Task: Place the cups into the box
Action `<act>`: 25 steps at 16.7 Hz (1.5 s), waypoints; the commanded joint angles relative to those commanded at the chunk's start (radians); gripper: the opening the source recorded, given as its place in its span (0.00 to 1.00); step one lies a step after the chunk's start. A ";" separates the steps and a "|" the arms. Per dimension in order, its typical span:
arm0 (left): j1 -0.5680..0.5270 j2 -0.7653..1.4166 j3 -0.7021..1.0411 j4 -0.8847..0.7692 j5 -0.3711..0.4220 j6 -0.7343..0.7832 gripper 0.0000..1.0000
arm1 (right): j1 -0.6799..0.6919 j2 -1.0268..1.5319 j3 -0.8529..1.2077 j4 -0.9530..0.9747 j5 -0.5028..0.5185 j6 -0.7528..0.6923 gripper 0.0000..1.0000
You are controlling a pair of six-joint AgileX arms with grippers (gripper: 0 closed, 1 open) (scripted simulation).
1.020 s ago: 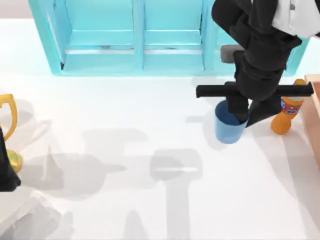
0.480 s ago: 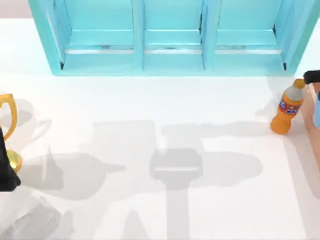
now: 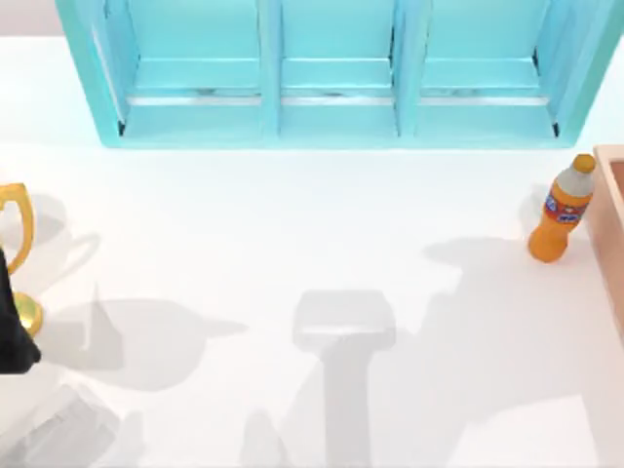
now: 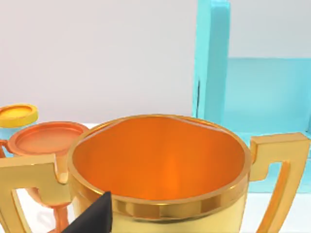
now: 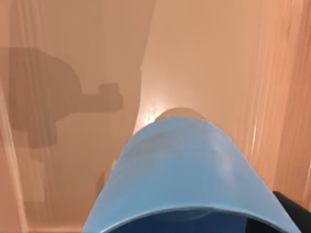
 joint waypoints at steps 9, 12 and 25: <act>0.000 0.000 0.000 0.000 0.000 0.000 1.00 | -0.031 0.002 -0.005 0.034 -0.036 -0.038 0.00; 0.000 0.000 0.000 0.000 0.000 0.000 1.00 | -0.023 0.001 -0.099 0.126 -0.037 -0.029 0.00; 0.000 0.000 0.000 0.000 0.000 0.000 1.00 | -0.009 0.006 -0.241 0.275 -0.039 -0.014 0.30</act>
